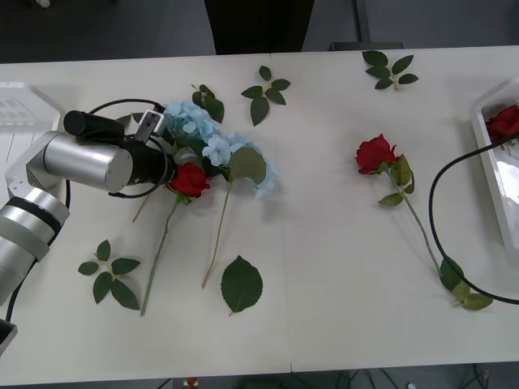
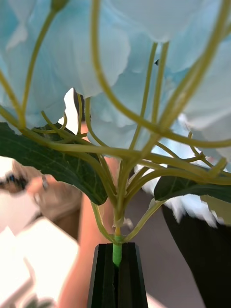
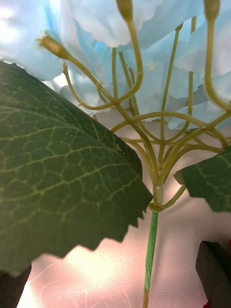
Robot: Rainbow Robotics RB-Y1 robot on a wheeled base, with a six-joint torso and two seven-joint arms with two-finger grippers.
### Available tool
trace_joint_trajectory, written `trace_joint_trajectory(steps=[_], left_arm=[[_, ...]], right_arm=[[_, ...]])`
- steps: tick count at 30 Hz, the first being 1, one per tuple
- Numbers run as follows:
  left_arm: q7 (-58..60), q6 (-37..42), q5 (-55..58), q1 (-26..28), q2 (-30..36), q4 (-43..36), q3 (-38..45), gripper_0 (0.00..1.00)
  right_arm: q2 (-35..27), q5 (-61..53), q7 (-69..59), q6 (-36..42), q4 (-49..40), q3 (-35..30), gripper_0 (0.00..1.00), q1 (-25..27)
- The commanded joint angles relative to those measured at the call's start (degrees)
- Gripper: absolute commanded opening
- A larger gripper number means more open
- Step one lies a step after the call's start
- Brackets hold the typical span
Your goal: Place the red flowers into the right box and the blue flowers into the left box. If a person shows an open palm, hand one flower to the person first, then continue sorting.
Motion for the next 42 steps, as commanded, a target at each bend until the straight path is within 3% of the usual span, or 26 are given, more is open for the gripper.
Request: trace_joint_trajectory(steps=[1, 12, 13, 14, 16, 21, 25, 32, 39, 42], left_arm=[[-4.6, -0.7, -0.4, -2.5, -0.5, -0.5, -0.8, 1.00], [-4.6, -0.7, -0.4, -2.5, -0.5, -0.5, -0.8, 1.00], [-4.6, -0.7, -0.4, -2.5, -0.5, -0.5, -0.8, 1.00], [-4.6, -0.7, -0.4, -2.5, -0.5, -0.5, -0.8, 1.00], [-4.6, -0.7, -0.4, -2.5, -0.5, -0.5, -0.8, 1.00], [-4.6, -0.7, -0.4, -2.5, -0.5, -0.5, -0.8, 1.00], [-4.6, -0.7, -0.4, -2.5, -0.5, -0.5, -0.8, 1.00], [-4.6, -0.7, -0.4, -2.5, -0.5, -0.5, -0.8, 1.00], [-4.6, -0.7, -0.4, -2.5, -0.5, -0.5, -0.8, 1.00], [-4.6, -0.7, -0.4, -2.5, -0.5, -0.5, -0.8, 1.00]], right_arm=[[2.1, -6.9, -0.8, -3.8, -0.8, 2.9, 0.00, -5.7], [2.2, -7.6, -0.8, -3.1, -0.8, 3.4, 0.00, -6.0], [2.2, -7.6, -0.8, -3.0, -0.8, 3.4, 0.10, -6.0], [2.2, -7.6, -0.8, -3.0, -0.8, 3.3, 0.30, -6.0], [2.3, -8.5, -0.8, -3.0, -0.8, 3.4, 0.49, -6.0], [2.3, -10.5, -0.8, -2.7, -0.8, 3.3, 0.73, -6.0], [2.2, -11.0, -0.8, -2.4, -0.8, 3.4, 0.86, -6.0], [1.4, -10.4, -0.8, -1.6, -0.2, 6.0, 0.92, -5.9], [-1.2, -3.9, -0.8, 0.9, 0.8, 15.3, 0.93, -5.9], [-2.4, 1.1, -9.6, 1.8, 0.7, 19.0, 0.93, -5.9]])
